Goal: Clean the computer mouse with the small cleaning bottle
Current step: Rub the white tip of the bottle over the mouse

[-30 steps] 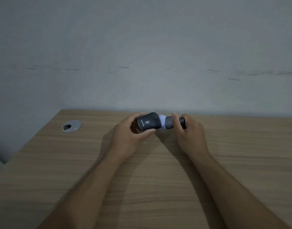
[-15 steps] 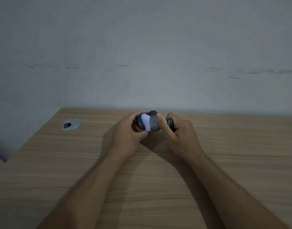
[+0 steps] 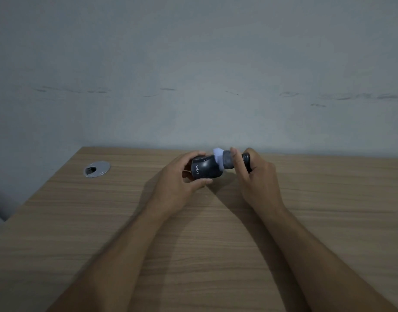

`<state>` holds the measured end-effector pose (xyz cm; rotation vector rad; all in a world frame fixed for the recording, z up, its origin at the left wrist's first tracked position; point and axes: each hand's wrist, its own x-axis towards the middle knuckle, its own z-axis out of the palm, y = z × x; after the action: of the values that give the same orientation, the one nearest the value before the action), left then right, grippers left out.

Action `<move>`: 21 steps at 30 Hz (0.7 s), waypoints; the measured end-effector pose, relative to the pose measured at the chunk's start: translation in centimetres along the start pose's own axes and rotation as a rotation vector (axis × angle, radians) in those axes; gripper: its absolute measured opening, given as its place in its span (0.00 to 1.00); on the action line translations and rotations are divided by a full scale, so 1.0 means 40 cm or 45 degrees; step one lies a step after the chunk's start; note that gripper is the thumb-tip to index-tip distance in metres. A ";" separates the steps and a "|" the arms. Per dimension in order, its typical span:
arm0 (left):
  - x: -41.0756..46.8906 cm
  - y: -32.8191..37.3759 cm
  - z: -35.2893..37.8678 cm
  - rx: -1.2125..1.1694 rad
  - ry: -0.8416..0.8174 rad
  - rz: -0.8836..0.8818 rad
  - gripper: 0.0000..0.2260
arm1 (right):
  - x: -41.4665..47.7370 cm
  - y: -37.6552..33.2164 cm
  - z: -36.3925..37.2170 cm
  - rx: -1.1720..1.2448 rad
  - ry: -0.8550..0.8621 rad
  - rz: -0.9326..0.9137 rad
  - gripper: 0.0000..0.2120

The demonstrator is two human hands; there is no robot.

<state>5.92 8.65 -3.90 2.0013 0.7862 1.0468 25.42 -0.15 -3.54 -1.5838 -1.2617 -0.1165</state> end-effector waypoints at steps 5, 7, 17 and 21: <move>0.004 -0.012 0.001 0.145 0.129 0.053 0.29 | -0.017 -0.050 0.008 0.126 -0.182 -0.226 0.22; 0.004 -0.010 -0.002 0.073 0.139 0.026 0.29 | -0.025 -0.053 0.015 0.120 -0.223 -0.253 0.22; -0.001 0.014 -0.003 -0.072 0.070 -0.014 0.31 | 0.007 0.029 -0.011 -0.082 0.035 0.085 0.26; 0.001 0.014 -0.004 -0.020 0.088 -0.002 0.31 | 0.001 0.005 -0.012 0.032 -0.085 -0.046 0.25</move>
<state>5.88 8.43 -3.37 1.9601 0.8136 1.1233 25.81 -0.46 -3.44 -1.5546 -1.3394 -0.0706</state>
